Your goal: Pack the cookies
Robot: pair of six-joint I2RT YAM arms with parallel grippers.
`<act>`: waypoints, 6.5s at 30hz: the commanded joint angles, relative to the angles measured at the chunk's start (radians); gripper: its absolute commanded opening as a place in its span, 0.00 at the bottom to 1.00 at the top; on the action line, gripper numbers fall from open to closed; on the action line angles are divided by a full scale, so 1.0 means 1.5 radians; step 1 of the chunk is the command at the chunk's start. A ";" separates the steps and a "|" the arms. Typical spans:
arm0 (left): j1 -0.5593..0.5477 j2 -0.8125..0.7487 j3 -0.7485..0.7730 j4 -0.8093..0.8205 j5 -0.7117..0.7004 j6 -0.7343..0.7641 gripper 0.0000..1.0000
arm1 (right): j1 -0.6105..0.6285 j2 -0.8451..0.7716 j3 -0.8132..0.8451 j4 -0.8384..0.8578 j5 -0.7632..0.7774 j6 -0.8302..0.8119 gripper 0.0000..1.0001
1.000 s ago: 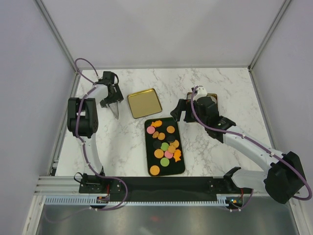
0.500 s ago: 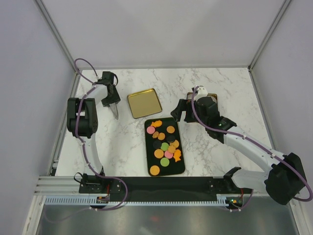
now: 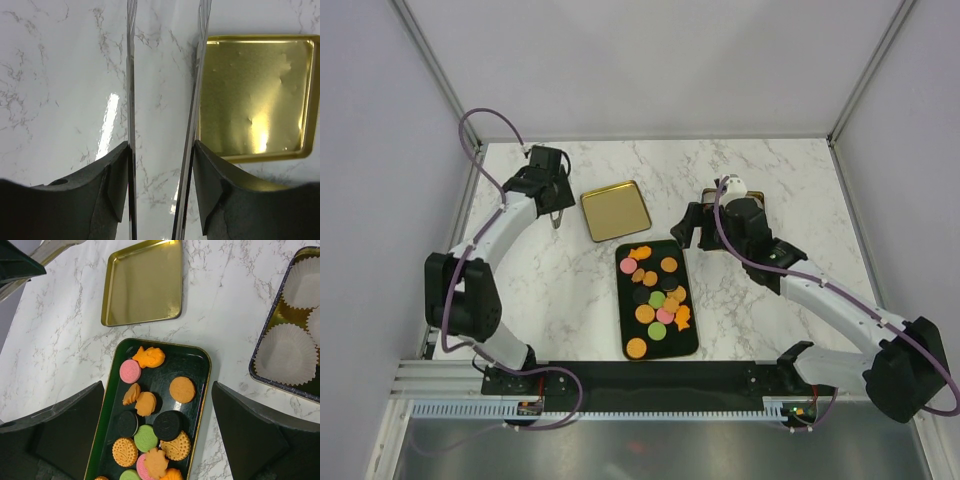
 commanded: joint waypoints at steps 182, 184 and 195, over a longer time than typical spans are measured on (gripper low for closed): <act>-0.440 -0.137 -0.007 0.011 0.063 -0.028 0.44 | -0.029 -0.121 0.126 -0.187 0.288 -0.066 0.98; -0.441 -0.170 -0.061 0.011 0.063 -0.029 0.44 | -0.029 -0.106 0.121 -0.180 0.276 -0.064 0.98; -0.452 -0.297 -0.206 -0.066 0.131 -0.046 0.46 | -0.029 -0.062 0.093 -0.147 0.239 -0.055 0.98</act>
